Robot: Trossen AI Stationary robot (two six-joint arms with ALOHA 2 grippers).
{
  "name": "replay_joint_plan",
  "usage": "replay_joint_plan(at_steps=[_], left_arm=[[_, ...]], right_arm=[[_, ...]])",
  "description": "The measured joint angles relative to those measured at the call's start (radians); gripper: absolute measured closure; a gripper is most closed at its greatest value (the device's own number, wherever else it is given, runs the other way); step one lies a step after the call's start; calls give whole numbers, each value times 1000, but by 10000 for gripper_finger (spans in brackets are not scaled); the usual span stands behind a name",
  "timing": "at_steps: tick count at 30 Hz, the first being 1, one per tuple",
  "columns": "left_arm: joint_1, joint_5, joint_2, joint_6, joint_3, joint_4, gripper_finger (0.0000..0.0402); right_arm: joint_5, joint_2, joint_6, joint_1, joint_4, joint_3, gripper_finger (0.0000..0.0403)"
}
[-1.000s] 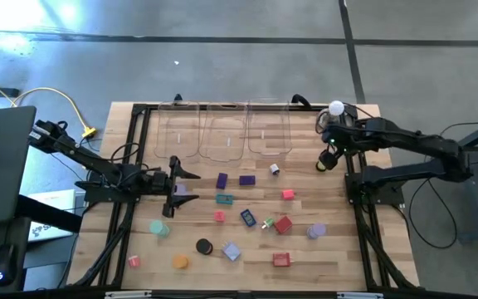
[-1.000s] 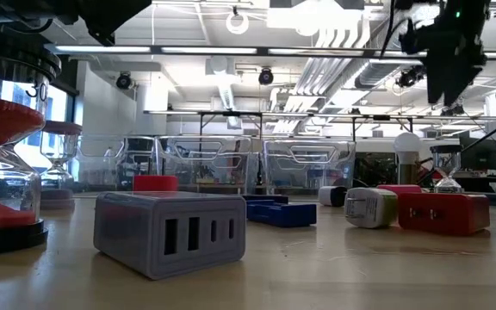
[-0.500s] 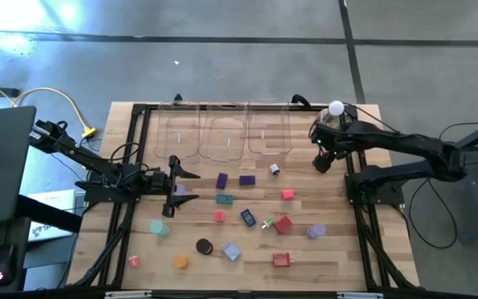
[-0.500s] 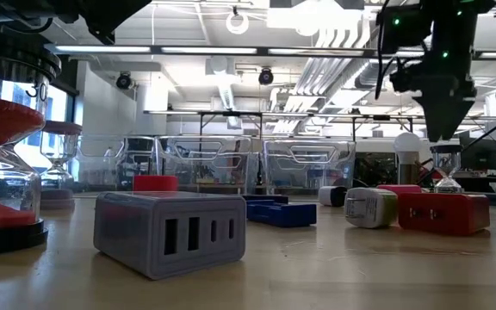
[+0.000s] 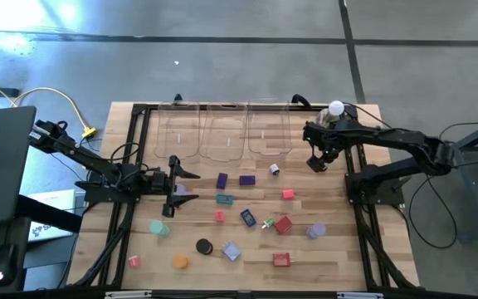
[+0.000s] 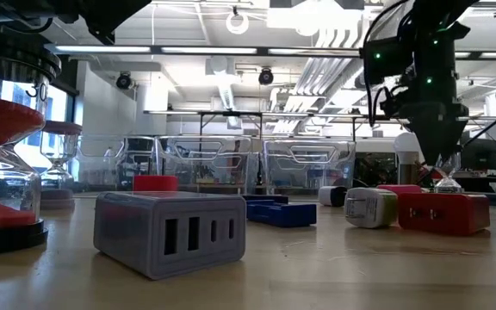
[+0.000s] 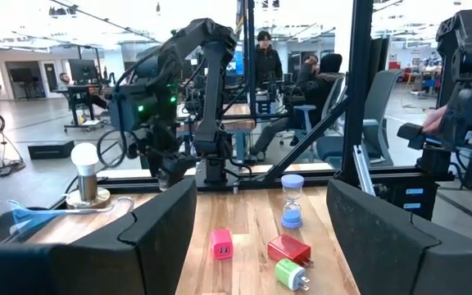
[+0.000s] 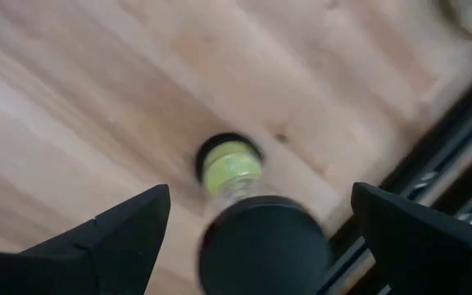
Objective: Pick & Place Office items
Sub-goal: Put the green hourglass into the right transparent bin
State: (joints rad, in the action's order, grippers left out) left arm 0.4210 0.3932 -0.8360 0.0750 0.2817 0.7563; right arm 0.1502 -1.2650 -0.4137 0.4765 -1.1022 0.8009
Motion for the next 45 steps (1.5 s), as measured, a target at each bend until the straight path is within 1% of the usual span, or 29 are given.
replay_joint_plan(at_steps=[5,9,27,32,36,40,45], left_arm=[[0,0,0,-2,0,0,135],[0,0,0,-4,0,-1,135],[0,0,0,-23,0,-1,135],[0,0,0,-23,0,-1,135],[0,0,0,-23,0,-1,135],[0,0,0,-23,0,0,135],[0,0,0,-23,0,0,135]], right_arm=[[-12,-48,-5,5,3,0,37],[-19,-73,-5,4,5,0,55],[-26,-83,-27,4,-12,1,214],[-20,-83,-5,0,-21,1,214],[-22,-84,-8,-15,-87,19,204],[-23,-84,-11,-33,-168,64,214],[-23,-84,-11,-55,-256,162,214]])
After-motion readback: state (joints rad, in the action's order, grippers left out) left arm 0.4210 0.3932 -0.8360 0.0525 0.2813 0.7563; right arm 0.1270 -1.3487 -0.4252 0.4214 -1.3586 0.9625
